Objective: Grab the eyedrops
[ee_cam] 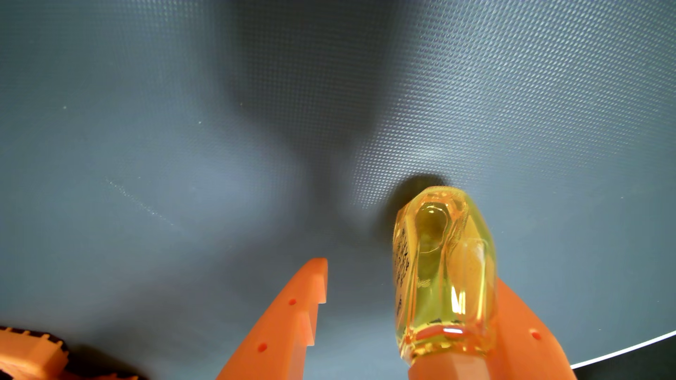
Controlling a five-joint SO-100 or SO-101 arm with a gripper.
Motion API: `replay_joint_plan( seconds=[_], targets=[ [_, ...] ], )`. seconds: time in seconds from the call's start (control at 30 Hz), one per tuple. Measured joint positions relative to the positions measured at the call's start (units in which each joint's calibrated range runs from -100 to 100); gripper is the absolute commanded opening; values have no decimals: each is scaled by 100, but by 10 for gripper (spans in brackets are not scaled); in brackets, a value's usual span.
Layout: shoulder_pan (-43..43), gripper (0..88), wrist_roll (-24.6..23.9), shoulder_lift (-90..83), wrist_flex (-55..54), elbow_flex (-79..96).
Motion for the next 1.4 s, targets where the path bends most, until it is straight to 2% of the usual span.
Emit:
replay_joint_plan(
  seconds=[0.9,1.17,1.4],
  targets=[
    [0,197,5,136,-506,172],
    [30,14,0,161,-584,172],
    [7,8,0,161,-575,172]
  ],
)
